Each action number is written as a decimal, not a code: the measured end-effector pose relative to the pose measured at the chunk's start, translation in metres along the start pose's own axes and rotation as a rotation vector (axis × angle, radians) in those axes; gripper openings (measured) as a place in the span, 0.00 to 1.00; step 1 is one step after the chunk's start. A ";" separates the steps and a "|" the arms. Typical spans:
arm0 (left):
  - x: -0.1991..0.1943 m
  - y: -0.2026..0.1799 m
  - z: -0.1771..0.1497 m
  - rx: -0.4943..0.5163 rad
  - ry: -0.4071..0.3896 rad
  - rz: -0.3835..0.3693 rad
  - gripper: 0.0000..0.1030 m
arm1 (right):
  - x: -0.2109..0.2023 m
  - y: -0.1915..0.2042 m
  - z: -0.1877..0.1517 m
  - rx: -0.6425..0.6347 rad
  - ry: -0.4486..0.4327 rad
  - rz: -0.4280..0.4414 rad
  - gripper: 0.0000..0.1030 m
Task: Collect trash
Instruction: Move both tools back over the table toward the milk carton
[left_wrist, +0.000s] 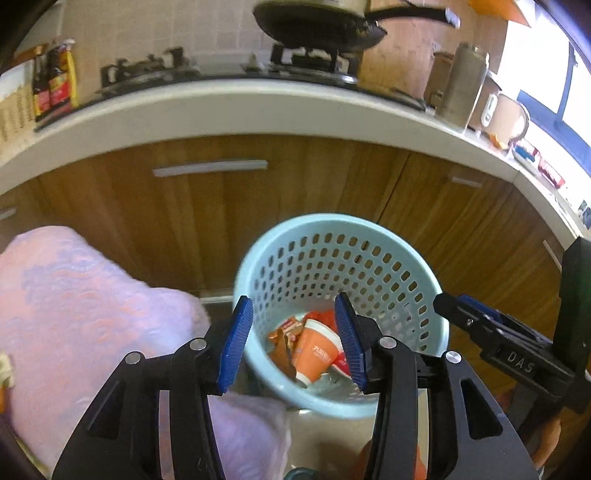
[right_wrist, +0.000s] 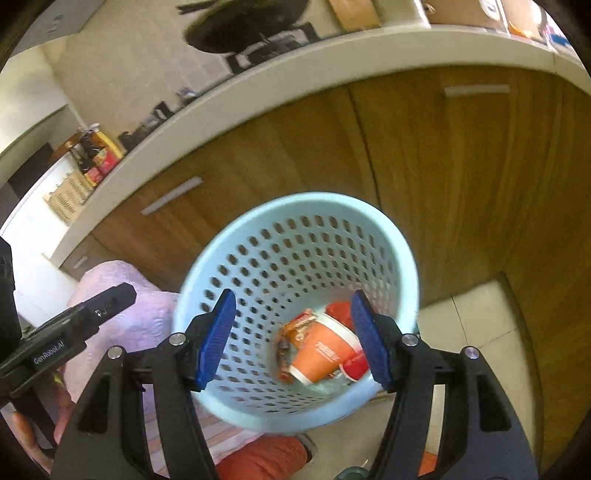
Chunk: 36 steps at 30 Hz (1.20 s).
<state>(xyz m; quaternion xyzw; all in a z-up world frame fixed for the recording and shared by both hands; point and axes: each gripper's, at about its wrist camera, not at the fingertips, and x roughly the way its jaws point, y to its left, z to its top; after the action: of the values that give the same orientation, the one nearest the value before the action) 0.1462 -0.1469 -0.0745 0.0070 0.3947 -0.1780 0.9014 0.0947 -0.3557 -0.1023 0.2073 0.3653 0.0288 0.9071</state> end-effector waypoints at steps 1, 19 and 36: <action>-0.016 0.004 -0.003 -0.003 -0.026 0.009 0.43 | -0.006 0.007 0.000 -0.015 -0.009 0.010 0.59; -0.224 0.119 -0.065 -0.166 -0.293 0.179 0.54 | -0.064 0.207 -0.057 -0.346 -0.042 0.275 0.62; -0.257 0.244 -0.171 -0.508 -0.202 0.325 0.54 | -0.004 0.336 -0.147 -0.579 0.233 0.483 0.64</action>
<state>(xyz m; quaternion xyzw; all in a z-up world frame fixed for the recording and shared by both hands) -0.0560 0.1885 -0.0393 -0.1732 0.3290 0.0730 0.9254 0.0258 0.0027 -0.0612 0.0182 0.3834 0.3667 0.8475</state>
